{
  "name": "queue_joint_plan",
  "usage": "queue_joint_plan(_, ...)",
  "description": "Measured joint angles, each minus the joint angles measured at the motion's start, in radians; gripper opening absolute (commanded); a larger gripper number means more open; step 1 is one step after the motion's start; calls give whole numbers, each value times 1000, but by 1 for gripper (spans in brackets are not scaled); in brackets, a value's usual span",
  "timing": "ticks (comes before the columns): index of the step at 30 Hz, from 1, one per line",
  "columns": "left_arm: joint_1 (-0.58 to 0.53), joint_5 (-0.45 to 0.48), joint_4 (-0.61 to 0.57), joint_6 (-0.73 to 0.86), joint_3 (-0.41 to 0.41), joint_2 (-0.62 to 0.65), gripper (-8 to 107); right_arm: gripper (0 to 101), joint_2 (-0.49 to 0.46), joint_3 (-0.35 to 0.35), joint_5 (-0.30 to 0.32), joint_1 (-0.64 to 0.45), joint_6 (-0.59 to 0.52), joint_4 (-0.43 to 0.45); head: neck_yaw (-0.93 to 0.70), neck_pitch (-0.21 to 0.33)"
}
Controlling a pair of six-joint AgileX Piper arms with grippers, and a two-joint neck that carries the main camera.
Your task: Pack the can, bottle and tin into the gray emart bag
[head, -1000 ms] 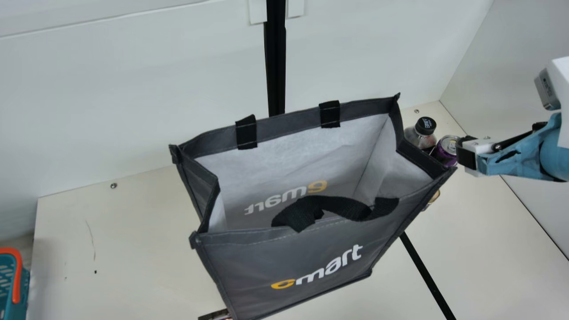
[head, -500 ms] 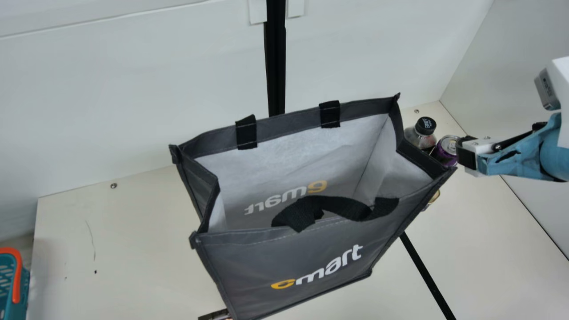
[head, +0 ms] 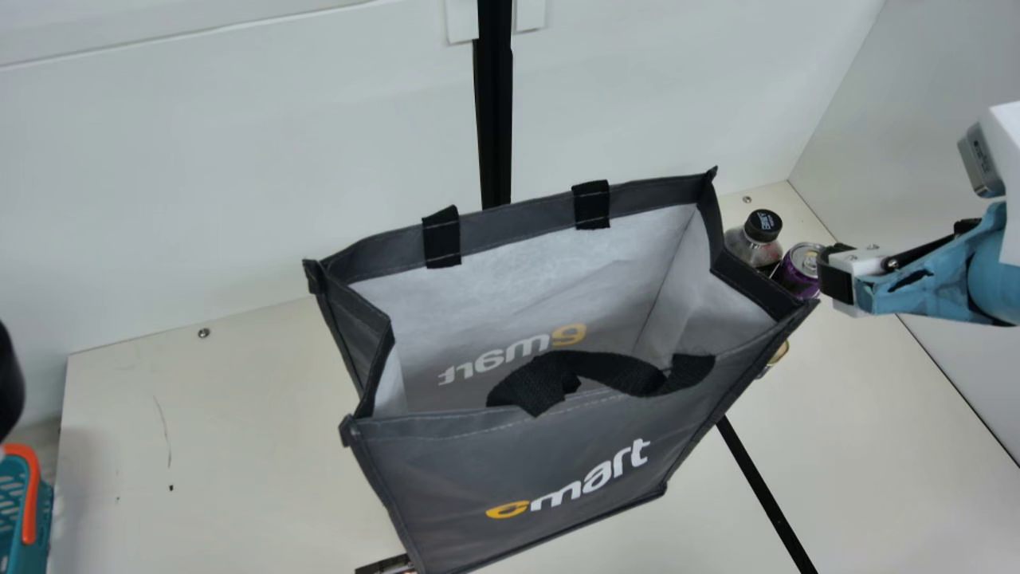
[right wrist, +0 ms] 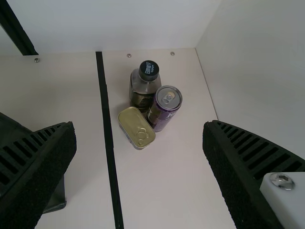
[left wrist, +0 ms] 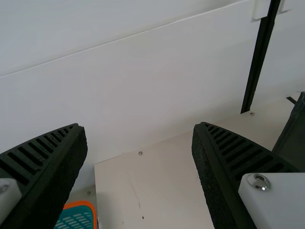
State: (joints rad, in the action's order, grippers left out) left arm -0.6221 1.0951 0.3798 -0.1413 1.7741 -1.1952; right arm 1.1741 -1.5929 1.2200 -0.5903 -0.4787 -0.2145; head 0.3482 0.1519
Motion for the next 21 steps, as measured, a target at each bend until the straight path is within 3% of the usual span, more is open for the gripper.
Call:
queue_joint_plan(9,-65,8,2,16,65,-45,90,91,0,0,0,0,0,0,-2,0)
queue_joint_plan(21,-88,-8,-123,102,151,-112,90,91,0,0,0,0,0,0,0,0)
